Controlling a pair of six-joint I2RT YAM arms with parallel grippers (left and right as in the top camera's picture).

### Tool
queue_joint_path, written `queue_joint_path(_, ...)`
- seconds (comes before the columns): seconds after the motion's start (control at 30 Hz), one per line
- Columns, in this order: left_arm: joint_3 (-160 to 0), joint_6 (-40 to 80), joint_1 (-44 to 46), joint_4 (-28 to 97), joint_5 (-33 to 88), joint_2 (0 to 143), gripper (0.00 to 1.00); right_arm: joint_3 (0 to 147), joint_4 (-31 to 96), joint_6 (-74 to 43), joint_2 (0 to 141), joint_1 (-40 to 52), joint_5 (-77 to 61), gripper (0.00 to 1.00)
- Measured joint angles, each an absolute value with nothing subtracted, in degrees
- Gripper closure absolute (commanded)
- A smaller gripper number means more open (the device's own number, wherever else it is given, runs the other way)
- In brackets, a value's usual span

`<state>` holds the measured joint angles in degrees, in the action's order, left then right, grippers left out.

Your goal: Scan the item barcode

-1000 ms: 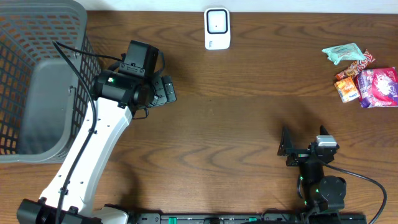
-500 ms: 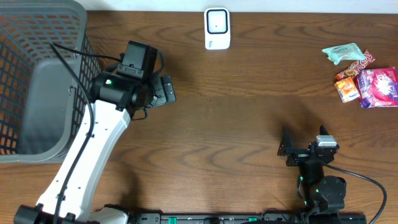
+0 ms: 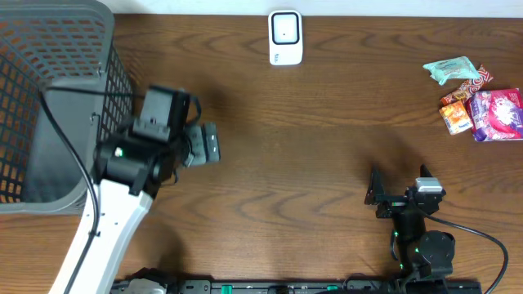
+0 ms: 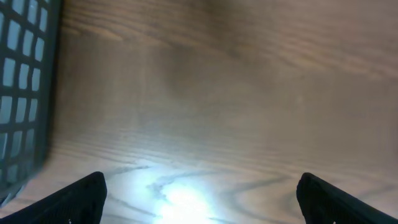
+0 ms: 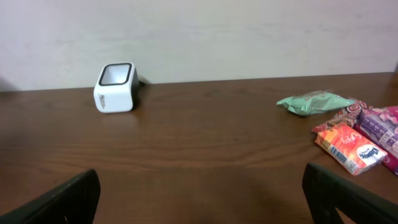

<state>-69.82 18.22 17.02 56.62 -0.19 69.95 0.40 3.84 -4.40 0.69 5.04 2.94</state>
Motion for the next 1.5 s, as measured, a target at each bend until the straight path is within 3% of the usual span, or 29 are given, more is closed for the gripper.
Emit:
queue_joint_path(0.57, -34.0, 14.5, 17.0, 29.7, -0.2, 43.0, 0.02, 0.4, 3.9, -4.2, 0.7, 5.0, 2.7, 0.01)
queue_joint_path(1.07, -15.7, 14.3, 16.9, 17.5, -0.4, 18.2, 0.02, 0.4, 3.9, -4.2, 0.7, 5.0, 2.5, 0.01)
queue_joint_path(1.5, -6.4, 14.3, 13.8, 9.8, -0.3, 5.3, 0.02, 0.4, 3.9, -4.2, 0.7, 5.0, 2.5, 0.01)
